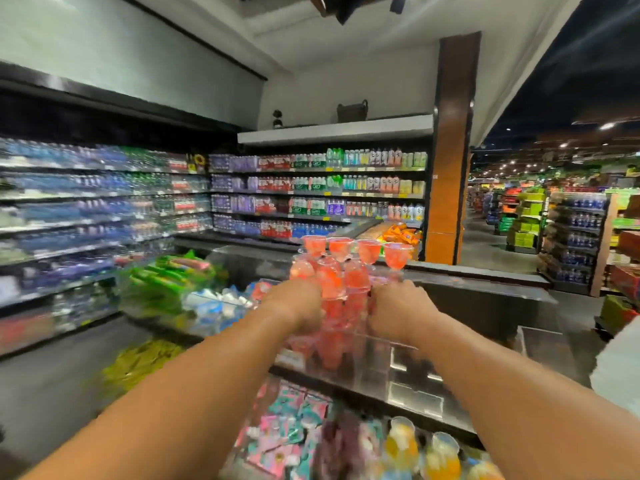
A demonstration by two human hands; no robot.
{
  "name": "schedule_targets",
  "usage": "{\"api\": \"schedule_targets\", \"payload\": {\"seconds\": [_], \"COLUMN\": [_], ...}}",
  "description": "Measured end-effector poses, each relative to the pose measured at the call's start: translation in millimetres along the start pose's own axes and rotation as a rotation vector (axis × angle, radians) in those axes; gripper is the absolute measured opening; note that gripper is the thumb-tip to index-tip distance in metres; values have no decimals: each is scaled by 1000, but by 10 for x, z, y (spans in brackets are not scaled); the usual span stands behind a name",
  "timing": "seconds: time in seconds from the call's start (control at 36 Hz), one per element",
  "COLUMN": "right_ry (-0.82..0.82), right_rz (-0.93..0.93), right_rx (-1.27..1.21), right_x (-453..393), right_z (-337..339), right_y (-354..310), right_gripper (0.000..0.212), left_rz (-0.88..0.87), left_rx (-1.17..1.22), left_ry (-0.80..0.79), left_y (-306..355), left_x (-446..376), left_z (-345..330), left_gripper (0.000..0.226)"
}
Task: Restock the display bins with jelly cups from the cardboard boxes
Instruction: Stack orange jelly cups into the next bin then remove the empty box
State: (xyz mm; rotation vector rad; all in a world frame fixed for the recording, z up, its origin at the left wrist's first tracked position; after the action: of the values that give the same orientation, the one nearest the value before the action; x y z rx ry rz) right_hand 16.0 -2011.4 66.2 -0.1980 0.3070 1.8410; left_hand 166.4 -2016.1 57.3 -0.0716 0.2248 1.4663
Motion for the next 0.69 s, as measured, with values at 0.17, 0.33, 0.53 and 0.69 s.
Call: {"api": "schedule_targets", "payload": {"seconds": [0.17,0.33,0.53,0.69], "right_ry": [-26,-121,-237,-376], "right_rz": [172,391,626,688], "right_rx": [-67,-88,-177,-251], "right_x": [235,732,1454,1664], "right_z": [2,-292,-665,-1033], "right_y": [-1656,-3624,-5534,-6403], "right_gripper": [43,43,47,41], "left_rz": [206,474,702,879], "left_rx": [-128,-162,-164,-101], "left_ry": [-29,-154,-228,-232], "left_y": [-1571,-3127,-4263,-5016], "left_x": [1178,2678,4230,4939], "left_z": [50,-33,-177,-402], "left_gripper": [37,31,37,40]}}
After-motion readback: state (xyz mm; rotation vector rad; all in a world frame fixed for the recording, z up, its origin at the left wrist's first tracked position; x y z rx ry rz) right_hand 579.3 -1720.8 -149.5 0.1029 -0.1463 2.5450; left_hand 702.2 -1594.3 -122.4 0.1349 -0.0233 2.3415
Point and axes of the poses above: each hand's wrist, its own x-axis away from the middle knuckle, its own z-axis out of the back of the hand, y = z × x, the point moved 10 cm from there along -x, towards the middle knuckle, and after that the axes turned 4 degrees about x, right-handed, at the moved point
